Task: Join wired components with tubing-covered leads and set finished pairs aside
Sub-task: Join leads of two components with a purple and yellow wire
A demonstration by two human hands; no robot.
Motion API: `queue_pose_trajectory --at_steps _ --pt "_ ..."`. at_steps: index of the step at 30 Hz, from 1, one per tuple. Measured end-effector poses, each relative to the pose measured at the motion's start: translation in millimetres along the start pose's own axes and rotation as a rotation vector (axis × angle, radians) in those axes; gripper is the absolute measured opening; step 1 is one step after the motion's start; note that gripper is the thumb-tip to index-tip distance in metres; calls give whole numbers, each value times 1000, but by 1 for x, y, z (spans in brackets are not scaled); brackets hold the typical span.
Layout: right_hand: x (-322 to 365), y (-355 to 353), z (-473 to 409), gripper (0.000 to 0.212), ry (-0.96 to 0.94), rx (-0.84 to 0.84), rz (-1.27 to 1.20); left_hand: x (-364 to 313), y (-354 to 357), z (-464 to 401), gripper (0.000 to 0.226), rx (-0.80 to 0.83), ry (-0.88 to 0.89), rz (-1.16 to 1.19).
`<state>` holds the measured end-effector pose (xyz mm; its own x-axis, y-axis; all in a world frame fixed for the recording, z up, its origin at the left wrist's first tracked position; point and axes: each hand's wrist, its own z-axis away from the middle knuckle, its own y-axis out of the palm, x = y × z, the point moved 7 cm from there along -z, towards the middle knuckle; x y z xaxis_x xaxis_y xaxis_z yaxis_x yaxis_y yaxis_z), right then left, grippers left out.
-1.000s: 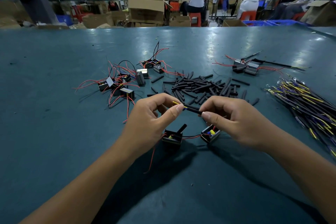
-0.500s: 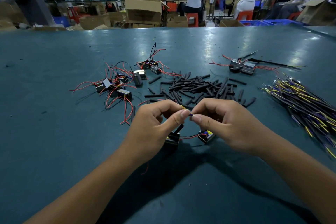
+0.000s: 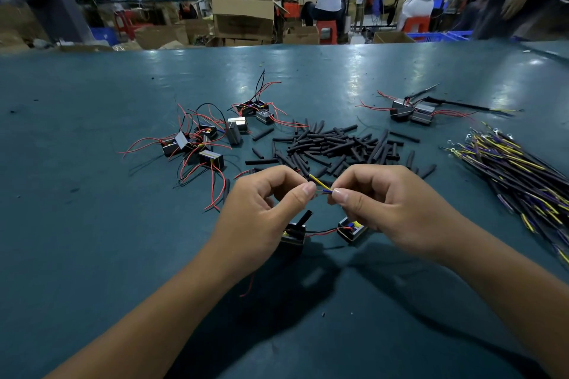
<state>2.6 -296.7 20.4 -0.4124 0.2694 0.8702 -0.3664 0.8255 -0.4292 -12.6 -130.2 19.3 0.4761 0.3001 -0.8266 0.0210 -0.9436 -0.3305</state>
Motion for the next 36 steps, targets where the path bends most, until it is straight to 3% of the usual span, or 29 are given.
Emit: queue_pose_trajectory --at_steps 7,13,19,25,33,36 --pt "0 -4 1 7 -35 -44 60 -8 -1 0 14 25 71 -152" --pt "2 -6 1 6 -53 -79 106 -2 2 0 14 49 -66 94" --pt "4 -6 2 6 -87 -124 124 7 11 4 27 77 -303 425" --pt "4 -8 2 8 -82 -154 53 -2 8 3 15 90 -164 223" --pt "2 -4 3 5 -70 -152 -45 1 8 5 17 73 -219 278" --pt "5 1 4 3 -94 -142 -52 -1 12 7 28 109 -230 356"
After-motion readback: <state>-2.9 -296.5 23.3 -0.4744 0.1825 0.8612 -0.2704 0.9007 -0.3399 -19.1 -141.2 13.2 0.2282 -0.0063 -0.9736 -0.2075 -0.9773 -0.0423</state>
